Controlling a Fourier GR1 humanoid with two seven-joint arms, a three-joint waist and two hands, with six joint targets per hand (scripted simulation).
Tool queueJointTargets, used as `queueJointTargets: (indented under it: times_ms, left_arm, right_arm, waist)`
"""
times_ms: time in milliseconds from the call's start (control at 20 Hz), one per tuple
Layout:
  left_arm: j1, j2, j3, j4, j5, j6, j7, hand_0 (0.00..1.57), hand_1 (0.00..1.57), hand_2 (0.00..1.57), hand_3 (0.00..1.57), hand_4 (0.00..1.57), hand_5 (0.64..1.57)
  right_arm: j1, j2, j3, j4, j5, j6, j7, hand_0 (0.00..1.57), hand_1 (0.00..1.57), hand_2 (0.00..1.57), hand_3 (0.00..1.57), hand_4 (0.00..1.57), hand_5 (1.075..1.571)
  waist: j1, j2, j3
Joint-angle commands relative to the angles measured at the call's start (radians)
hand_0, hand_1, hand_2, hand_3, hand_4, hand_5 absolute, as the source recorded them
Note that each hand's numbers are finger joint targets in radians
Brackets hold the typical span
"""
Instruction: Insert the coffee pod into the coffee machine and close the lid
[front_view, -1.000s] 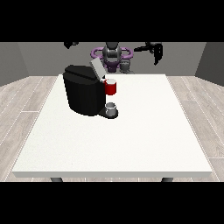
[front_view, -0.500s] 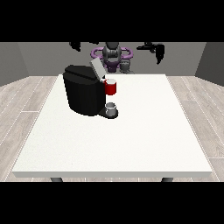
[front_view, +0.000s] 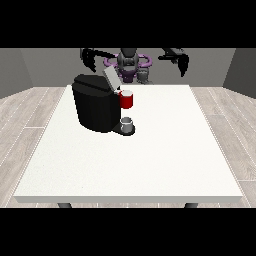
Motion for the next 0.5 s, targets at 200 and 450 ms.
queueJointTargets:
  times_ms: [200, 450]
  left_arm:
    - [0.023, 0.038, -0.019, -0.152, 0.048, 0.04, 0.06, 0.0, 0.0, 0.0, 0.0, 0.0, 1.571]
    - [0.1, 0.061, -0.021, -0.175, 0.071, 0.027, 0.031, 0.0, 0.0, 0.0, 0.0, 0.0, 1.571]
  right_arm:
    - [-0.133, -0.012, -0.031, 0.125, 0.001, 0.023, -0.056, 0.0, 0.0, 0.0, 0.0, 0.0, 1.571]
    - [-0.172, 0.018, 0.007, 0.135, 0.043, -0.005, -0.031, 0.0, 0.0, 0.0, 0.0, 0.0, 1.571]
  waist:
    - [-0.034, 0.106, -0.0001]
    - [-0.049, 0.118, -0.0003]
